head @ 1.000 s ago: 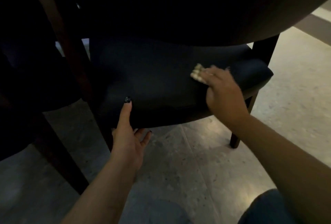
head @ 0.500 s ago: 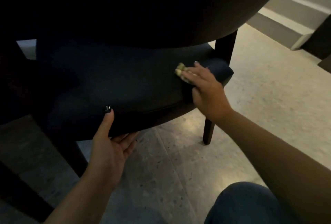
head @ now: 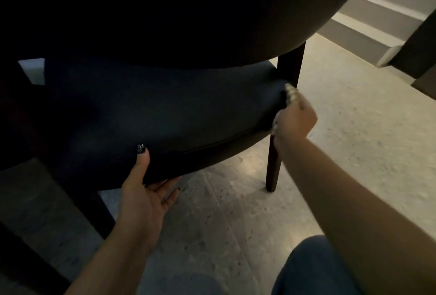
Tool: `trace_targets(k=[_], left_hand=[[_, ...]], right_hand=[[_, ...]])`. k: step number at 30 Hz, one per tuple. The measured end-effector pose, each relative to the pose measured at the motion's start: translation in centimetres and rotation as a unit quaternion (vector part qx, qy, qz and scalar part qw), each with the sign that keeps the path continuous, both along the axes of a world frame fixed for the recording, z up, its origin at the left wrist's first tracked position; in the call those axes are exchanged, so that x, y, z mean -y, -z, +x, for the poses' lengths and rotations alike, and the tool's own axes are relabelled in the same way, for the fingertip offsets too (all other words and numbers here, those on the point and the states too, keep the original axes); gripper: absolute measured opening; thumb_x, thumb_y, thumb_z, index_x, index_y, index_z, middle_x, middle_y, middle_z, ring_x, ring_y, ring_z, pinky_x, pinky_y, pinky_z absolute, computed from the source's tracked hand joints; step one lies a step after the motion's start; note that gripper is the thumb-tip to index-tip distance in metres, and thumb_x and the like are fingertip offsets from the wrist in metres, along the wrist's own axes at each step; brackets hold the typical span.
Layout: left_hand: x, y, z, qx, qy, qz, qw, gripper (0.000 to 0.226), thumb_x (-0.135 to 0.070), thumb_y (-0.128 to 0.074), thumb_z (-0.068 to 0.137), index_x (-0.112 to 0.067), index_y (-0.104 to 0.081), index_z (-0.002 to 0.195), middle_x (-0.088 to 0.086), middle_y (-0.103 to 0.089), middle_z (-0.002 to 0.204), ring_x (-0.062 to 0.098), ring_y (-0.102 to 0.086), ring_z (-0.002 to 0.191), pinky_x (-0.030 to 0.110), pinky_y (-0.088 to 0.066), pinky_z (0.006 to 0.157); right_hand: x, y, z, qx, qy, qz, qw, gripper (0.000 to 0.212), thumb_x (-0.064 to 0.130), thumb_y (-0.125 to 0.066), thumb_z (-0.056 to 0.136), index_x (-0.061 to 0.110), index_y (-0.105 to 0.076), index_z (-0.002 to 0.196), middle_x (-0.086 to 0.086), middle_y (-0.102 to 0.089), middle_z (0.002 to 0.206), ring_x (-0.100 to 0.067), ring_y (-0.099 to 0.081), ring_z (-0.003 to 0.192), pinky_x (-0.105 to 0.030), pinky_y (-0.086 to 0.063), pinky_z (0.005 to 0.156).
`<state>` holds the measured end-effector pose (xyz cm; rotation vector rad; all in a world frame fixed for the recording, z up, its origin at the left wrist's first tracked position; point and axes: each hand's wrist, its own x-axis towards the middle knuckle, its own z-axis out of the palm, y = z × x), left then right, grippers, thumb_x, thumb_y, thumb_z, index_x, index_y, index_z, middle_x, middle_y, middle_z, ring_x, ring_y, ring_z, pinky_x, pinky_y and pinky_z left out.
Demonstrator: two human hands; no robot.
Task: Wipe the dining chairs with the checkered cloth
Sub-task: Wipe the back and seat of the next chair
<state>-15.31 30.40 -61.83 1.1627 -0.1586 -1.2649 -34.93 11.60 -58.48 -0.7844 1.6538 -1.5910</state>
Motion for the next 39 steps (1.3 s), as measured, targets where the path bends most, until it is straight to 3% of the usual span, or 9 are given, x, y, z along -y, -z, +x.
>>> trace_targets(k=[3,11,16,20,23,28,32,36,39], left_hand=[[-0.2,0.1,0.2,-0.016,0.007,0.005,1.0,0.078,-0.061,-0.067,0.066,-0.027,-0.051,0.134,0.002,-0.073,0.11,0.023,-0.07,0.1,0.042,-0.045,0.089],[-0.2,-0.3,0.0,-0.072,-0.009,0.016,0.997,0.079,-0.057,-0.073,0.061,-0.022,-0.053,0.129,0.003,-0.074,0.104,0.021,-0.072,0.095,0.043,-0.045,0.092],[-0.3,-0.2,0.4,-0.113,-0.009,0.025,0.993,0.076,-0.053,-0.076,0.058,-0.016,-0.058,0.121,0.005,-0.075,0.1,0.024,-0.071,0.098,0.044,-0.044,0.098],[-0.4,-0.3,0.5,-0.146,-0.013,0.023,0.989,0.075,-0.048,-0.079,0.055,-0.012,-0.061,0.118,0.006,-0.075,0.098,0.026,-0.071,0.098,0.043,-0.043,0.1],[-0.5,-0.4,0.8,-0.128,0.001,0.019,0.992,0.071,-0.049,-0.077,0.06,-0.015,-0.06,0.119,0.006,-0.075,0.099,0.025,-0.071,0.096,0.042,-0.046,0.094],[-0.7,-1.3,1.3,-0.094,0.049,0.04,0.994,0.07,-0.051,-0.073,0.061,-0.022,-0.06,0.122,0.008,-0.072,0.111,0.024,-0.067,0.105,0.043,-0.042,0.102],[-1.8,-2.6,3.6,-0.162,0.021,0.021,0.986,0.067,-0.057,-0.066,0.066,-0.024,-0.062,0.124,0.01,-0.065,0.124,0.033,-0.057,0.116,0.05,-0.036,0.106],[-3.5,-3.4,6.8,-0.194,-0.033,0.003,0.981,0.07,-0.068,-0.041,0.084,-0.024,-0.051,0.137,0.016,-0.06,0.13,0.039,-0.054,0.107,0.066,-0.016,0.109],[-4.5,-3.6,8.7,-0.188,-0.071,0.044,0.979,0.077,-0.068,-0.031,0.089,-0.011,-0.048,0.139,0.021,-0.058,0.127,0.035,-0.054,0.112,0.063,-0.012,0.113]], right_hand=[[3.4,-2.3,-2.7,0.189,-0.041,0.057,0.979,0.04,0.021,-0.031,0.1,0.02,-0.061,0.126,0.002,-0.051,0.06,-0.011,-0.039,0.049,-0.023,-0.034,0.044],[-1.6,-0.7,1.6,0.208,-0.032,0.055,0.976,0.03,0.042,-0.044,0.098,0.022,-0.064,0.108,0.005,-0.048,0.048,-0.007,-0.037,0.033,-0.016,-0.029,0.033],[0.8,-1.7,-0.7,0.212,0.002,0.075,0.974,0.03,0.034,-0.043,0.1,0.017,-0.062,0.083,0.001,-0.053,0.061,-0.013,-0.044,0.048,-0.023,-0.04,0.047],[0.9,-0.9,-2.6,0.208,-0.09,0.121,0.966,0.038,0.025,-0.032,0.103,0.01,-0.057,0.127,-0.01,-0.064,0.122,-0.026,-0.063,0.107,-0.041,-0.05,0.096],[-2.2,-0.2,-0.7,0.268,-0.121,0.148,0.944,0.039,0.028,-0.029,0.103,0.013,-0.061,0.118,-0.005,-0.063,0.097,-0.018,-0.061,0.091,-0.047,-0.049,0.097],[-11.5,0.4,5.2,0.136,-0.299,0.27,0.905,0.04,0.01,-0.029,0.097,-0.004,-0.055,0.124,-0.02,-0.056,0.074,-0.032,-0.057,0.079,-0.06,-0.039,0.101],[-17.2,-2.2,7.2,0.041,-0.435,0.288,0.852,0.028,0.024,-0.037,0.099,0.017,-0.063,0.105,0.002,-0.072,0.081,-0.012,-0.07,0.077,-0.03,-0.057,0.063],[-19.7,-5.3,7.2,-0.128,-0.547,0.2,0.803,0.038,0.036,-0.049,0.077,0.05,-0.059,0.112,0.024,-0.068,0.098,-0.003,-0.067,0.089,-0.03,-0.053,0.071],[-19.7,-5.9,9.6,-0.267,-0.532,-0.036,0.803,0.046,0.029,-0.045,0.088,0.048,-0.046,0.131,0.022,-0.061,0.117,0.012,-0.059,0.092,-0.003,-0.047,0.067]])
